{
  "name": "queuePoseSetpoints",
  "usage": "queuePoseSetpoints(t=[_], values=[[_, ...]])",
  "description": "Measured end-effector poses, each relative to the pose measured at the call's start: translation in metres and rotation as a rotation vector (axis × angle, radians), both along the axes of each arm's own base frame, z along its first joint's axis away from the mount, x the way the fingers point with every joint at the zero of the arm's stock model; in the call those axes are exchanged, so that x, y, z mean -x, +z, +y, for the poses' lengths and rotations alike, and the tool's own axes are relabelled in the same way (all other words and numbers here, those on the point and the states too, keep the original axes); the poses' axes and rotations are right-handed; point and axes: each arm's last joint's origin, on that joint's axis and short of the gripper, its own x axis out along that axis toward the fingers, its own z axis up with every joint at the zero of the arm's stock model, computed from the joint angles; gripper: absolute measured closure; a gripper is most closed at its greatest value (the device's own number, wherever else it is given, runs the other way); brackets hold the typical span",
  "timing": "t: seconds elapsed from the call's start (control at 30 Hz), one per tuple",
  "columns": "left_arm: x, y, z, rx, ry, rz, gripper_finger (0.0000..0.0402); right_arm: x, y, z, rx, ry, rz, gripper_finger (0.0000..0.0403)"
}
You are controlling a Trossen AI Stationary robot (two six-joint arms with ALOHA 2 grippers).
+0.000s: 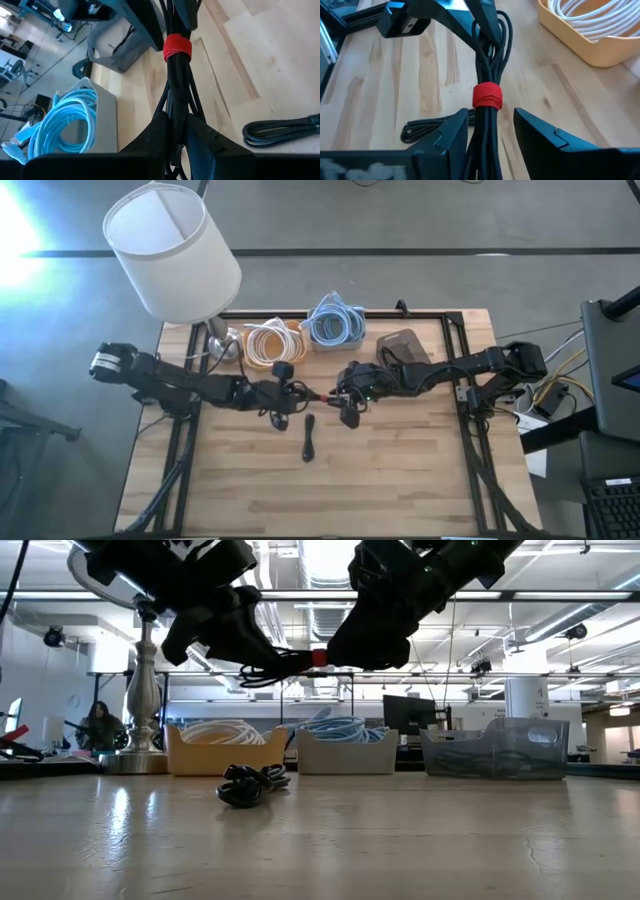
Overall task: Pick & Place USB Port
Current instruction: Put the bottom black charger cable into the black bin
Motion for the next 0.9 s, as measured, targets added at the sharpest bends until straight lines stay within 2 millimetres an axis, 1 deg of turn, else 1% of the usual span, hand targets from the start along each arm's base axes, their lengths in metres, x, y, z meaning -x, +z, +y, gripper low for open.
queuePoseSetpoints(t=[0.17,0.3,0.43,0.5,0.73,0.83,0.9], values=[[-0.0019,0.0030,0.0038,0.001,0.019,-0.033,0.0348,0.0001,-0.0001,0.0000,-0.018,-0.013,0.001,0.0288],[-0.0035,0.0050,0.0046,0.012,0.025,-0.079,0.0348,0.0004,-0.0006,-0.0002,-0.014,-0.017,0.004,0.0333],[-0.0035,0.0049,0.0046,0.032,0.034,-0.087,0.0348,0.0006,-0.0009,-0.0007,0.001,-0.037,0.007,0.0375],[-0.0031,0.0036,0.0046,0.035,0.035,-0.087,0.0348,0.0006,-0.0009,-0.0008,0.005,-0.039,0.006,0.0379],[-0.0044,-0.0022,0.0045,0.038,0.037,-0.075,0.0345,0.0010,-0.0017,-0.0011,-0.003,-0.058,0.011,0.0376],[-0.0059,-0.0038,0.0042,0.039,0.033,-0.076,0.0327,0.0024,-0.0050,-0.0008,-0.049,-0.091,0.015,0.0375],[-0.0062,-0.0044,0.0041,0.038,0.029,-0.077,0.0307,0.0048,-0.0097,-0.0003,-0.082,-0.116,0.028,0.0375]])
